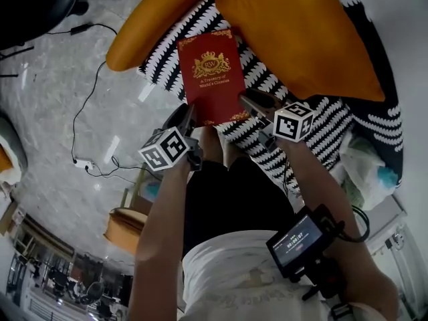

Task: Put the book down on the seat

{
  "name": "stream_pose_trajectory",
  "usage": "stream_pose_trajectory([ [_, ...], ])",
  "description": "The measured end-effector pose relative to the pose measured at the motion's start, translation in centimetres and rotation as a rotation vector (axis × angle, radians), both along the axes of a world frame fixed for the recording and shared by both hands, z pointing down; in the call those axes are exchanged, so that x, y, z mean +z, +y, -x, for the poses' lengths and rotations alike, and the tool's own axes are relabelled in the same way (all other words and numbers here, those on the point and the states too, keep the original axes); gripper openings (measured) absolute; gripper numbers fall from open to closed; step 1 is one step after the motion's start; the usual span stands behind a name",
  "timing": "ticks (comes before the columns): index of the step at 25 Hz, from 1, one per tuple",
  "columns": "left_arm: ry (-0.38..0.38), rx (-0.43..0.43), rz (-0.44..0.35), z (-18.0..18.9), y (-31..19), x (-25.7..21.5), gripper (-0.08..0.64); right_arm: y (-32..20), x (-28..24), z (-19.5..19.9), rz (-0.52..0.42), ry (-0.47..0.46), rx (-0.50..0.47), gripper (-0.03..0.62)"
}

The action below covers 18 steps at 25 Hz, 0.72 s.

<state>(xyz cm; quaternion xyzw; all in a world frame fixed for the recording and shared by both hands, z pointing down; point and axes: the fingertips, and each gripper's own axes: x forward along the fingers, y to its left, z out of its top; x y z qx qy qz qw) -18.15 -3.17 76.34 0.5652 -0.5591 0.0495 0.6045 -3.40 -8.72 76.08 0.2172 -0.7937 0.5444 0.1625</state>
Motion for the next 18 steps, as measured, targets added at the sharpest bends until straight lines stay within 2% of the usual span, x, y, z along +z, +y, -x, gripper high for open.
stream_pose_trajectory([
  [7, 0.008, 0.012, -0.002, -0.7, 0.4, 1.6, 0.141, -0.2, 1.4, -0.4, -0.026, -0.001, -0.005, 0.133],
  [18, 0.061, -0.015, 0.03, -1.2, 0.7, 3.9, 0.143, -0.3, 3.3, -0.7, -0.025, 0.07, -0.063, 0.132],
])
